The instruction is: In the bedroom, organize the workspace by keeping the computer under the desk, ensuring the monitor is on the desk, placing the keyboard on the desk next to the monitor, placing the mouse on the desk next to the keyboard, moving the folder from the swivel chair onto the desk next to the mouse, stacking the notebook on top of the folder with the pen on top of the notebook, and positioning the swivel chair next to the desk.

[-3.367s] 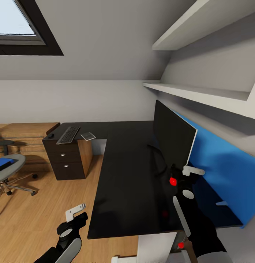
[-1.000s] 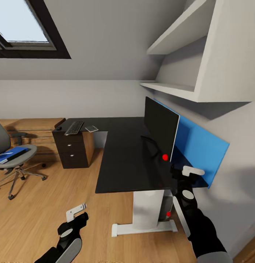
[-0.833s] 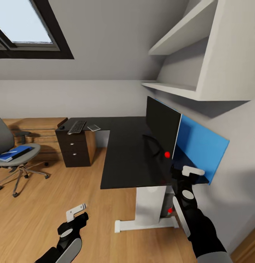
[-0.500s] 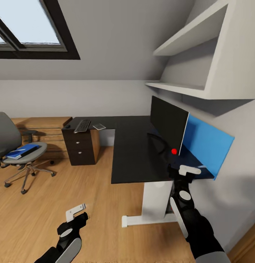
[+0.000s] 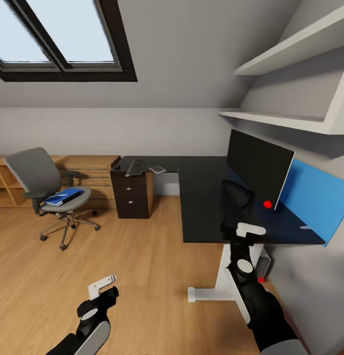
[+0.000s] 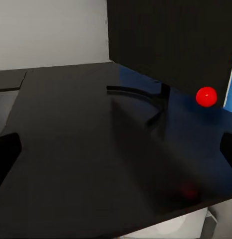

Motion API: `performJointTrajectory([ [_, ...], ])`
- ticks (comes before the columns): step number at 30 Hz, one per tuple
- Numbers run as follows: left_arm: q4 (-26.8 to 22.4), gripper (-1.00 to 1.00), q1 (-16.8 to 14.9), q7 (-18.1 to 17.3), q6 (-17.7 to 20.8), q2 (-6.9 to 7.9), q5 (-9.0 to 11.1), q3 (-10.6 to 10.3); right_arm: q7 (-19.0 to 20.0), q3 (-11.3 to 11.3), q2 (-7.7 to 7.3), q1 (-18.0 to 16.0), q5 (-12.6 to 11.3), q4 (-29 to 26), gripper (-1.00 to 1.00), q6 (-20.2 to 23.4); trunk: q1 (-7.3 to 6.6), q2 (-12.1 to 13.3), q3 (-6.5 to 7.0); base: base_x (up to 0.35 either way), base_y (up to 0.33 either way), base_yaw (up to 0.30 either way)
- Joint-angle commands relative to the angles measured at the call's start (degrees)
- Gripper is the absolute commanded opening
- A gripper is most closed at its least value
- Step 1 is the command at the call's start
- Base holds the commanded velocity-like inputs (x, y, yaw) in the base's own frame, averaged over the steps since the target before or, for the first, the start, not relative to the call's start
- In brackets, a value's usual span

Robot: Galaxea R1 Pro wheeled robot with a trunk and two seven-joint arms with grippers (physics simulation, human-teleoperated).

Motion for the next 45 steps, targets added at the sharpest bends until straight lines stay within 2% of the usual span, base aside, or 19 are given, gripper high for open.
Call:
performJointTrajectory([
  [1,-0.07,1.0,-0.07,0.34,0.32,0.09,0.12,-0.11,-0.33,0.15,-0.01,-0.04,-0.15,-0.07,1.0,0.26,0.0,-0.04,-0.06,-0.011,0.334,0.06],
  [9,-0.07,1.0,-0.07,0.33,0.32,0.13,0.13,-0.09,-0.55,2.11,-0.02,-0.04,-0.14,0.04,1.0,0.16,0.0,-0.04,-0.06,-0.002,0.337,0.013],
  [20,-0.07,1.0,-0.07,0.33,0.32,0.06,0.06,-0.23,-0.71,3.01,-0.01,-0.04,-0.13,0.85,1.0,-0.03,0.0,-0.04,-0.06,0.016,0.337,0.048],
  [29,-0.07,1.0,-0.07,0.28,0.39,0.05,0.12,-0.34,-0.71,3.71,-0.01,-0.04,-0.09,1.18,1.0,-0.11,0.0,-0.04,-0.07,0.233,0.218,0.248],
  [33,1.81,1.0,-0.07,0.07,0.47,-0.11,0.2,-0.5,-0.7,4.0,-0.01,-0.04,-0.05,3.04,1.0,-0.11,0.0,-0.04,-0.21,0.325,0.023,0.218],
  [36,3.48,1.0,-0.07,0.01,0.49,-0.49,0.14,-0.54,-0.64,4.99,-0.01,-0.04,-0.05,4.31,1.0,-0.11,0.0,-0.04,-0.25,0.33,0.005,0.074],
  [41,4.26,1.0,-0.07,-0.02,0.49,-0.85,0.05,-0.47,-0.69,8.57,-0.14,-0.04,-0.03,5.15,1.0,-0.68,0.0,-0.04,-0.27,0.331,0.002,0.021],
  [45,4.32,1.0,-0.07,-0.02,0.49,-0.83,0.0,-0.37,-0.64,9.12,-0.16,-0.04,0.03,6.17,1.0,-2.18,0.0,-0.04,-0.28,0.332,0.0,0.002],
])
